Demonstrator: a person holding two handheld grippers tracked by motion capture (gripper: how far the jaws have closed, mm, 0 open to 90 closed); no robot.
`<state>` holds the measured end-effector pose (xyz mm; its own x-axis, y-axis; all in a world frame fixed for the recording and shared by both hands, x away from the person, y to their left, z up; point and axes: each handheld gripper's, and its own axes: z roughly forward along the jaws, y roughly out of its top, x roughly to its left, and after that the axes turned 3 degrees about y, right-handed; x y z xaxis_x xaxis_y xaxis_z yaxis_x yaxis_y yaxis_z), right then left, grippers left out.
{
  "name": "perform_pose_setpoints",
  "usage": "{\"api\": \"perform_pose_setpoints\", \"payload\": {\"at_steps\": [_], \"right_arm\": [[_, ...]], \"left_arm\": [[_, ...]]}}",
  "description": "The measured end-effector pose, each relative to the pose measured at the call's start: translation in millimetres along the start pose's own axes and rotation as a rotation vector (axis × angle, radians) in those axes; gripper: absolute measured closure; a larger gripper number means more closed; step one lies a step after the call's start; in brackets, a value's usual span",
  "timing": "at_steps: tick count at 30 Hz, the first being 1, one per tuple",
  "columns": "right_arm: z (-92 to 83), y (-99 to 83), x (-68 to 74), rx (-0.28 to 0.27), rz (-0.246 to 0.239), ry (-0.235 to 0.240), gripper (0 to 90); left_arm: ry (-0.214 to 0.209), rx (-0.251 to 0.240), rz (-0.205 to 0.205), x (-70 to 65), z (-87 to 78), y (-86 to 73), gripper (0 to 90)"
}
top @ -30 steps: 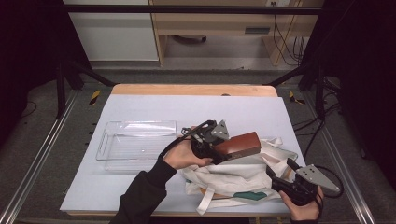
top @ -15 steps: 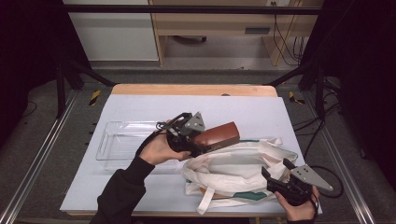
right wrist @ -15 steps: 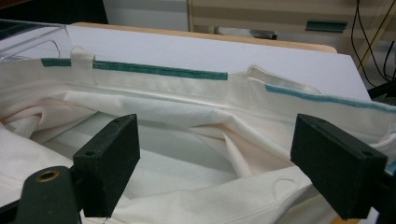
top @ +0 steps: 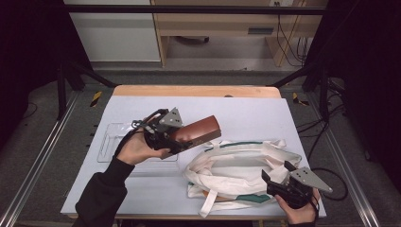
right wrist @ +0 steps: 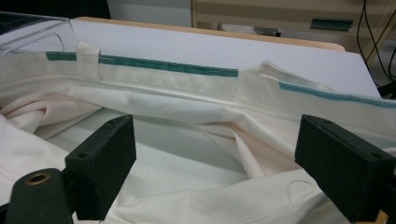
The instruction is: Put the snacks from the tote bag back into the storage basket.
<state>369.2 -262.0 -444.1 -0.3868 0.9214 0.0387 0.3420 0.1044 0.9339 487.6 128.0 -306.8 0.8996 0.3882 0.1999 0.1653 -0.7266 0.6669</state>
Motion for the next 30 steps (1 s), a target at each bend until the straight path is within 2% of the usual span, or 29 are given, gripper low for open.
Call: {"api": "perform_pose_setpoints", "payload": {"at_steps": [16,24,30], "right_arm": [[2.4,0.0,4.8,0.012,-0.006,-0.011,7.3],[2.5,-0.1,5.4,0.014,-0.011,-0.011,7.1],[2.9,-0.6,5.1,0.016,-0.012,-0.011,7.1]], "left_arm": [[0.081,-0.001,-0.072,27.3,-36.5,-34.0,43.0],[0.104,0.013,-0.086,38.8,-38.4,-44.5,43.0],[0.118,0.020,-0.112,48.1,-39.5,-56.7,43.0]]}}
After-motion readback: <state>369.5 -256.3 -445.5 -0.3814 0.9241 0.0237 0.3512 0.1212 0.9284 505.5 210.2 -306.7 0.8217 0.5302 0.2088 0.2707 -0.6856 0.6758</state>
